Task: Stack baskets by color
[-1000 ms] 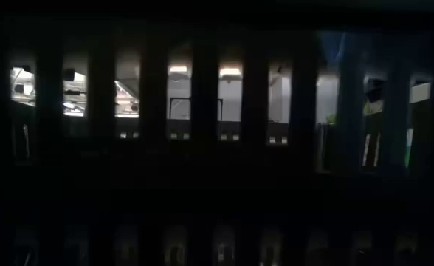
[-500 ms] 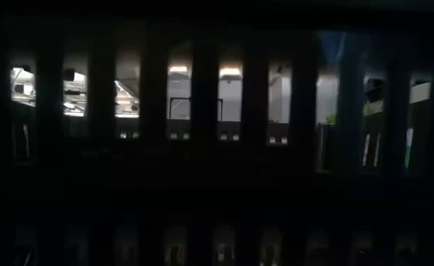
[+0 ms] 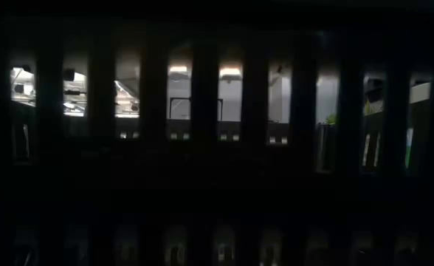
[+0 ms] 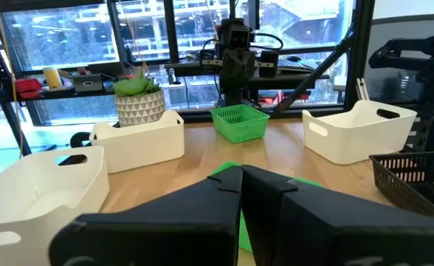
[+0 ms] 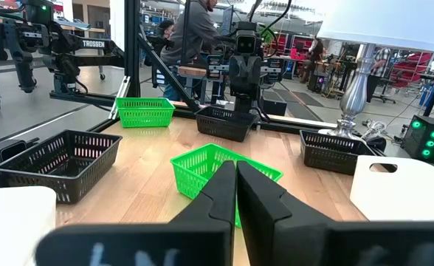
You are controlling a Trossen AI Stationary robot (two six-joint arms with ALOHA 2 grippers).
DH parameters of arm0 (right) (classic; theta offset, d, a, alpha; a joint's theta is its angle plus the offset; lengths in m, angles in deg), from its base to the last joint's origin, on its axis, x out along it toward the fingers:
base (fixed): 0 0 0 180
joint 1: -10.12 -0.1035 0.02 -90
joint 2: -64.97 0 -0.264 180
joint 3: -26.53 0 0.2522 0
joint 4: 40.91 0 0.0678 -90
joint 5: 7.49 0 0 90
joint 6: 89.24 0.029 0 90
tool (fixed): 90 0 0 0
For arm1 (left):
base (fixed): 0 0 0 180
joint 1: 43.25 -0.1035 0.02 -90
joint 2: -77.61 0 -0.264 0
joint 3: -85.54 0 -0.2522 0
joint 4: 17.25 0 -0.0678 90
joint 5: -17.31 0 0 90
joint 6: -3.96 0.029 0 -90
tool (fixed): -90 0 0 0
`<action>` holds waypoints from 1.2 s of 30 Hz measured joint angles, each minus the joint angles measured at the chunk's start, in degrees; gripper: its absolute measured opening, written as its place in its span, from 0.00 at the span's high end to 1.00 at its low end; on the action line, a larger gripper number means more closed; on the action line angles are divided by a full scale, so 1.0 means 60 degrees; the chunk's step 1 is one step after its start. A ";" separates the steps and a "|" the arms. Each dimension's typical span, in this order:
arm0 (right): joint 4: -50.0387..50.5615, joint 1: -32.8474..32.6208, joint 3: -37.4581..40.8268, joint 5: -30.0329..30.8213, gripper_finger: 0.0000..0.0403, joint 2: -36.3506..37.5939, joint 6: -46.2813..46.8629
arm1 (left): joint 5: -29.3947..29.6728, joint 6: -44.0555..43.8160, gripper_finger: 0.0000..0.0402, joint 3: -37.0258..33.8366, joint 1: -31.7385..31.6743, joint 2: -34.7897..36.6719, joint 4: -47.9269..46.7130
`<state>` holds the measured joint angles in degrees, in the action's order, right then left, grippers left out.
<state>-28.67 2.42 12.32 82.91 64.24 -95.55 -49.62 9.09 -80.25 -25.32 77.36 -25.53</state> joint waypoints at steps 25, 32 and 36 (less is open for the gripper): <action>-0.1097 0.0000 -0.0134 0.0084 0.98 -0.0029 0.0815 | 0.0003 0.0000 1.00 0.0000 -0.0002 0.0000 -0.0002; 0.0320 0.0001 -0.1890 0.0885 1.00 -0.0919 0.0725 | 0.0000 0.0000 1.00 0.0000 0.0000 0.0000 -0.0001; 0.2185 0.0001 -0.3431 0.1650 1.00 -0.2390 0.0829 | 0.0001 0.0000 1.00 0.0000 -0.0001 0.0000 0.0000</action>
<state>-15.56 2.42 -8.26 92.81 49.90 -90.58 -49.61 9.09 -80.25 -25.33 77.35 -25.53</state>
